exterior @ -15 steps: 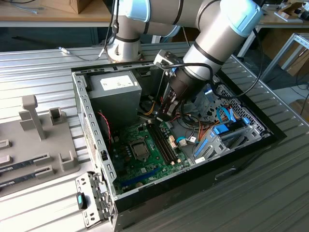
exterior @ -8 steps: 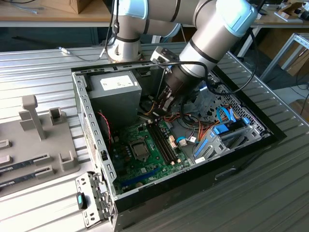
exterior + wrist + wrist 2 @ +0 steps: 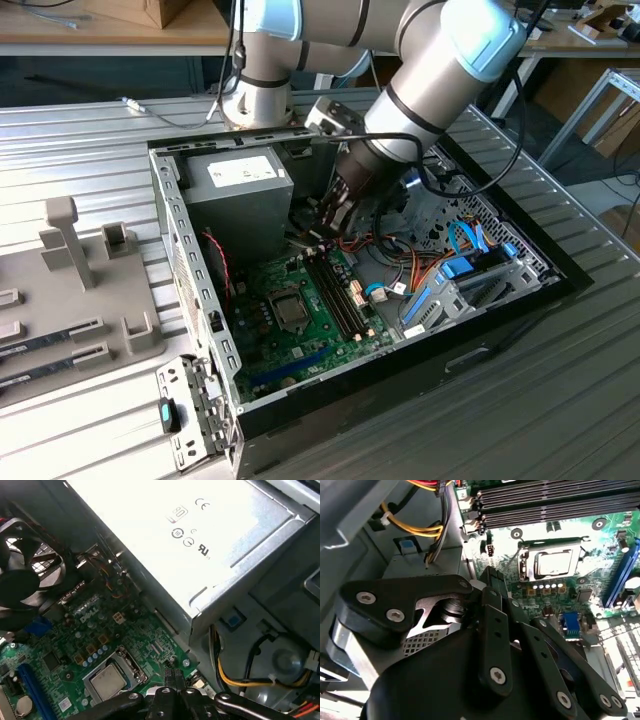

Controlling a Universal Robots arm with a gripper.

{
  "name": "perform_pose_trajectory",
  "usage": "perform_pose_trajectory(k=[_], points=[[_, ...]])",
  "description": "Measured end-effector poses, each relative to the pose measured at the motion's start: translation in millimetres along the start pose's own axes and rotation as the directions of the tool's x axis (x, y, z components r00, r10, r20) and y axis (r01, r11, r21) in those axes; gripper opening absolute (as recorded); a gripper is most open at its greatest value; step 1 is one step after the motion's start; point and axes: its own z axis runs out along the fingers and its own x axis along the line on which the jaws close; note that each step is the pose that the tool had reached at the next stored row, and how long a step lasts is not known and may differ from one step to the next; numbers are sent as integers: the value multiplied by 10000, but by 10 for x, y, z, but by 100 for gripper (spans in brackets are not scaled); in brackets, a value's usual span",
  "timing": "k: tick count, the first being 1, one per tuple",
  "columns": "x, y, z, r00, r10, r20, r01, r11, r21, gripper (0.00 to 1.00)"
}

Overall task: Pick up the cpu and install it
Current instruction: 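Install the first cpu locking lever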

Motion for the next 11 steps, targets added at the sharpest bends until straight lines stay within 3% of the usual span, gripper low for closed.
perform_pose_trajectory(k=[2,5,6,7,9,10,11], points=[[-3,-1,8,9997,-227,6,227,9997,-30,11],[-4,-6,21,9957,-920,-117,920,9958,-18,11],[-5,-8,27,9927,-1199,-166,1198,9928,-17,11],[-7,-9,33,9899,-1407,-171,1407,9900,-36,11],[-11,-9,39,9878,-1553,-114,1552,9878,-84,11],[14,55,101,9796,-1982,343,1995,9792,-376,11],[47,76,128,9690,-2465,182,2470,9684,-348,11]])
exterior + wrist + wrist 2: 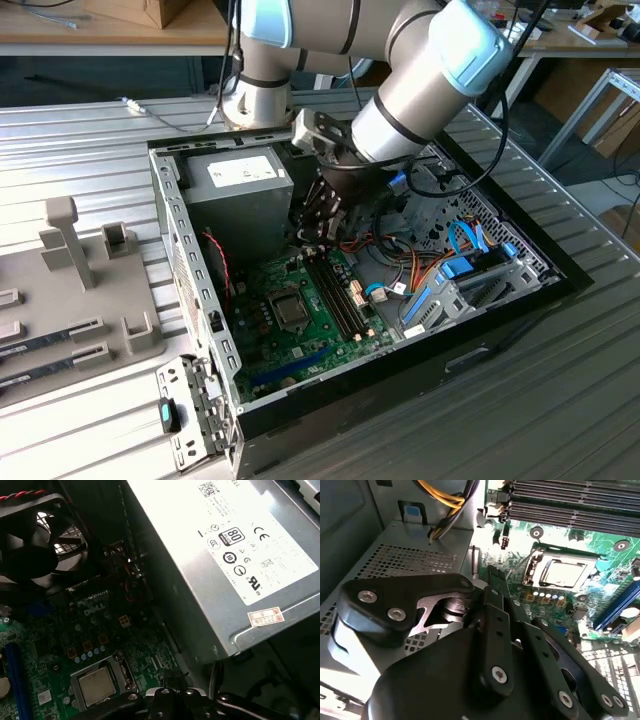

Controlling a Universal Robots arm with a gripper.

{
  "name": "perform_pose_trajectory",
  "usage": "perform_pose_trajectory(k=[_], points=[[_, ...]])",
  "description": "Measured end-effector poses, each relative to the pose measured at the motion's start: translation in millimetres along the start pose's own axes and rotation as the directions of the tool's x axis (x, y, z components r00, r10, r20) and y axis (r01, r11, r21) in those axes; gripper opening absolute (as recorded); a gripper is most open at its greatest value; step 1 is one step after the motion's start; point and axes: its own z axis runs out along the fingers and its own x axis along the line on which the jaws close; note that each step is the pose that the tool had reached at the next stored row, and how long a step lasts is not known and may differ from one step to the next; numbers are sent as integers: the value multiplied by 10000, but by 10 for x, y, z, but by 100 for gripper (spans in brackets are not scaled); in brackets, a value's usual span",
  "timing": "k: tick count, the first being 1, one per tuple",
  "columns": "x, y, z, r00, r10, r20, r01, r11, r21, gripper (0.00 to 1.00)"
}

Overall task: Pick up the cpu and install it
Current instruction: 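Install the first cpu locking lever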

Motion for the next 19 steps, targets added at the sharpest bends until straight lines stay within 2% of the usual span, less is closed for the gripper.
perform_pose_trajectory(k=[2,5,7,9,10,12,17,18,19], points=[[22,-7,0,10000,-81,-33,81,10000,4,11],[23,-8,0,9996,-189,-198,190,9998,61,11],[24,-7,0,9990,-222,-395,228,9996,138,11],[23,-7,0,9976,-229,-647,245,9994,241,11],[24,-7,0,9964,-225,-819,251,9992,313,11],[23,-7,0,9912,-200,-1309,269,9983,515,11],[24,-8,0,9824,-207,-1855,349,9967,735,11],[25,-9,-1,9816,-220,-1895,368,9965,749,11],[32,-11,-2,9815,-225,-1899,373,9965,749,11]])
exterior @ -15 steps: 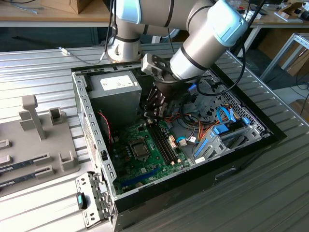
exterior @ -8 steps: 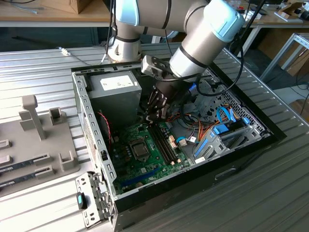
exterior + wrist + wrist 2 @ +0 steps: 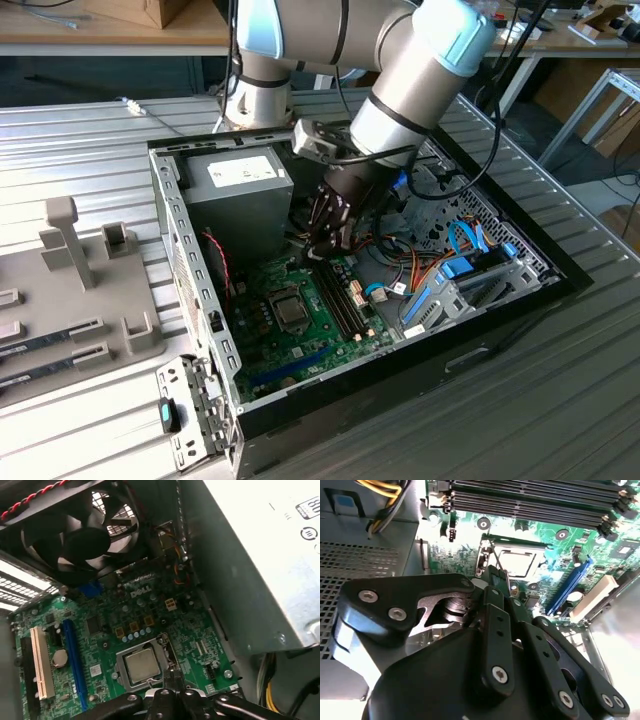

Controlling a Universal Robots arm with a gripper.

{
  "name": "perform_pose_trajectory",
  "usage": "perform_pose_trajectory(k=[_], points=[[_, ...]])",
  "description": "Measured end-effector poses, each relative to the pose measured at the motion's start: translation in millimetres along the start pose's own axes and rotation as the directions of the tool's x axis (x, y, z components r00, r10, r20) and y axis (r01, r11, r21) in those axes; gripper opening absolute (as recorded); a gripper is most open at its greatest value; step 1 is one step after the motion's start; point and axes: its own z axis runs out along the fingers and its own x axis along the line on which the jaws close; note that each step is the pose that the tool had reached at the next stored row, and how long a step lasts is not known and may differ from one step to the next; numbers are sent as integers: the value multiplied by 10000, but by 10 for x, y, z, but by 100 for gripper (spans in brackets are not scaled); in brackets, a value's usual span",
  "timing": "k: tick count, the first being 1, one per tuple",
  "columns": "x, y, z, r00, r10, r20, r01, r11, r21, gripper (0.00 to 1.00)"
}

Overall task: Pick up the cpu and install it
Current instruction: 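Install the first cpu locking lever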

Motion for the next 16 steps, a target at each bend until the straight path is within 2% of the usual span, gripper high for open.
perform_pose_trajectory(k=[3,4,6,7,8,10,11,12,16], points=[[0,0,1,10000,1,2,-1,10000,2,11],[0,0,1,10000,10,36,-10,10000,89,11],[0,1,5,9998,43,212,-54,9987,513,11],[0,1,6,9997,50,250,-66,9981,609,11],[0,1,8,9994,63,338,-91,9966,816,11],[0,1,10,9990,75,430,-120,9945,1038,11],[-1,1,11,9988,83,491,-141,9928,1186,11],[-1,1,12,9985,88,540,-157,9914,1301,11],[-1,2,16,9971,103,755,-239,9832,1809,11]])
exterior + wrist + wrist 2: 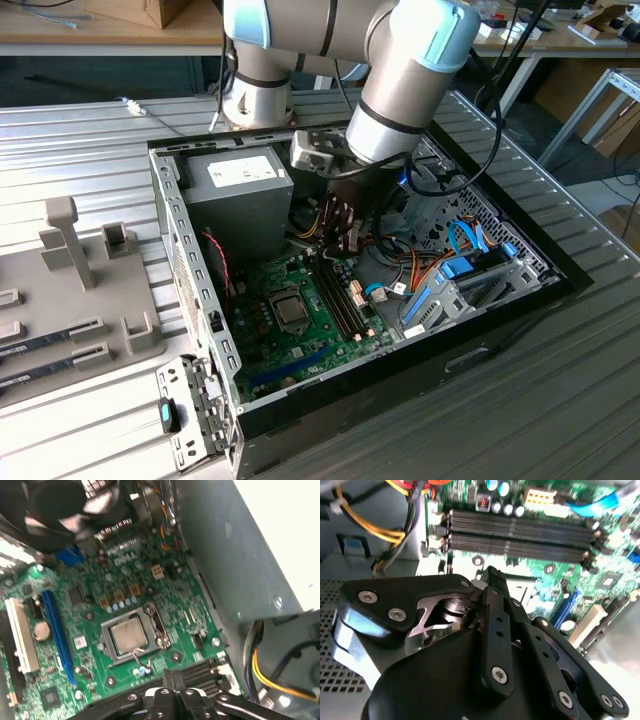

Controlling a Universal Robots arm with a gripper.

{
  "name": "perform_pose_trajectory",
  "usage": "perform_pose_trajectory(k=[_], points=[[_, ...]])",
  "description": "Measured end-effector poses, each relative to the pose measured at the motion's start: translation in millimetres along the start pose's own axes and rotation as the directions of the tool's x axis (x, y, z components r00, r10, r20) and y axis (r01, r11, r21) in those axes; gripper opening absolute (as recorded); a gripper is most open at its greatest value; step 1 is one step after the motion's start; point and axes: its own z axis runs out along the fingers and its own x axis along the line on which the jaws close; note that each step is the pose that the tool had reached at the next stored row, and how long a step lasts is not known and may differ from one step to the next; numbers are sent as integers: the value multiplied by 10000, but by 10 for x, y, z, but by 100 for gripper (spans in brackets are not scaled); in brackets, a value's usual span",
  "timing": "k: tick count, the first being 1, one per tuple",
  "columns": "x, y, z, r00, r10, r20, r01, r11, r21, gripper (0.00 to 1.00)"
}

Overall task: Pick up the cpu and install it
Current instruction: 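Install the first cpu locking lever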

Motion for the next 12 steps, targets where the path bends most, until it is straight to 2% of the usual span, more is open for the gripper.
perform_pose_trajectory(k=[2,3,12], points=[[-1,0,3,9998,41,199,-50,9988,485,11],[-1,0,4,9998,42,214,-53,9987,514,11],[-1,9,5,9998,41,213,-51,9987,516,11]])
